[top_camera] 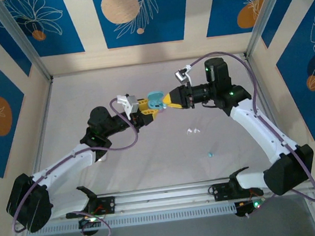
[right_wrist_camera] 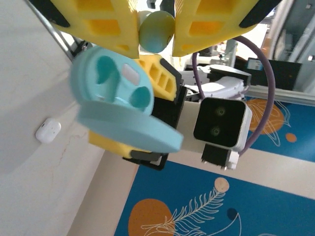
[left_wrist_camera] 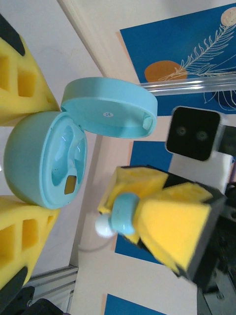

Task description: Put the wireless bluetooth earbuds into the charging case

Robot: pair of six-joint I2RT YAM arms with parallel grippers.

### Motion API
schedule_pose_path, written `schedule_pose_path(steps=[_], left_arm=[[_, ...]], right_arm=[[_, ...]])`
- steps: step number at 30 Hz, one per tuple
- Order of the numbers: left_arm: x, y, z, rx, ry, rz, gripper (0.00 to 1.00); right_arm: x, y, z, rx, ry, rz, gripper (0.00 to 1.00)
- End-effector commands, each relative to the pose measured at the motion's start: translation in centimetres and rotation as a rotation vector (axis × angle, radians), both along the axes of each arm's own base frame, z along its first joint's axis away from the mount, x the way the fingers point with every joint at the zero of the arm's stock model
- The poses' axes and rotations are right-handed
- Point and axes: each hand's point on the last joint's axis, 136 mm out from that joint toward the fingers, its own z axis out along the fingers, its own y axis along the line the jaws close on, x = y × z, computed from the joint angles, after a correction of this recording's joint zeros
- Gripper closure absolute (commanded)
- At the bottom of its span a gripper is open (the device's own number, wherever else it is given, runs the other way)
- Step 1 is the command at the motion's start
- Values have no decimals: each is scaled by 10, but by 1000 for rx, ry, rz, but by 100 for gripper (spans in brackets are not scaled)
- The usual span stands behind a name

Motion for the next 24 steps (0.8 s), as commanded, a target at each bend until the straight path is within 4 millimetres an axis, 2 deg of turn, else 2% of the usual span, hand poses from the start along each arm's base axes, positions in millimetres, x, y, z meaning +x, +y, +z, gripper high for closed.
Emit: schedule_pose_path(steps=[1, 7, 24], left_arm=[[-7, -6, 11, -23, -59, -27, 71], [-9, -8, 12, -26, -65, -39, 70], [-12, -11, 16, -31, -72, -53, 70]], right_arm=[[-2, 3, 17, -19, -165, -44, 78], [-4, 14, 23, -44, -257, -65, 79], [9, 32, 9, -132, -302, -113, 79]])
